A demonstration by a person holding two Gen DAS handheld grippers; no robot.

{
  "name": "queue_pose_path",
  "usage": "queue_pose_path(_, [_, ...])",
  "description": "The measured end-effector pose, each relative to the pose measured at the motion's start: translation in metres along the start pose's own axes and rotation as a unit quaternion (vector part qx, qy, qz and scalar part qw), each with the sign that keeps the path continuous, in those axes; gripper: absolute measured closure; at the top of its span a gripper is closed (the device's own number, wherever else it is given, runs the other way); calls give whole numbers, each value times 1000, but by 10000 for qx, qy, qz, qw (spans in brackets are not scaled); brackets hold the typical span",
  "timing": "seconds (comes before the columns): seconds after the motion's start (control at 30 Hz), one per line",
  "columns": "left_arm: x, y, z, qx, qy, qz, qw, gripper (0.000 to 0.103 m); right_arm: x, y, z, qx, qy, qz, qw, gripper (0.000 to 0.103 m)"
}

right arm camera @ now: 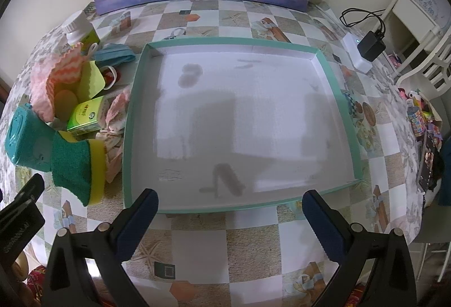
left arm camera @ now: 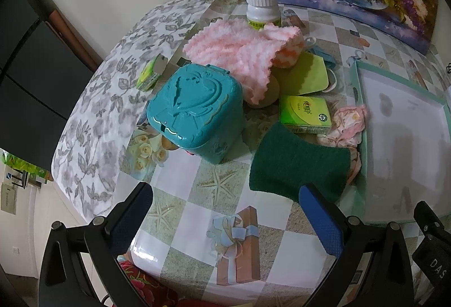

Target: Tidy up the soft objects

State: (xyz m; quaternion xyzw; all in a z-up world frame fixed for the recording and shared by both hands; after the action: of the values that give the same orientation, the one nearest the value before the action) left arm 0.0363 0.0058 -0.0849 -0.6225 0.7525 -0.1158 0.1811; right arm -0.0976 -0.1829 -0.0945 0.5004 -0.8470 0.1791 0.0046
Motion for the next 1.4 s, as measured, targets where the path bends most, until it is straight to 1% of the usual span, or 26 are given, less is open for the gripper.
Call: queue_pose_path(1.4, [0, 4, 4, -68, -19, 31, 10000, 0, -3, 2, 0, -28, 10, -96, 9999, 0])
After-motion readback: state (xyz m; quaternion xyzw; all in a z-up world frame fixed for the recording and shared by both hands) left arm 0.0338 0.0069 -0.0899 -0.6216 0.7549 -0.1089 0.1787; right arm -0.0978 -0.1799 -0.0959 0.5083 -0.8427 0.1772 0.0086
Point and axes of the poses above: each gripper's, at about its wrist camera, not at the fingertips, and z roughly the way its jaws point, x to its right, y to its underside, the point moved 8 cm from there along z, roughly the way its jaws point, and after that the axes turned 9 degrees about -z, right-handed, at the moved point
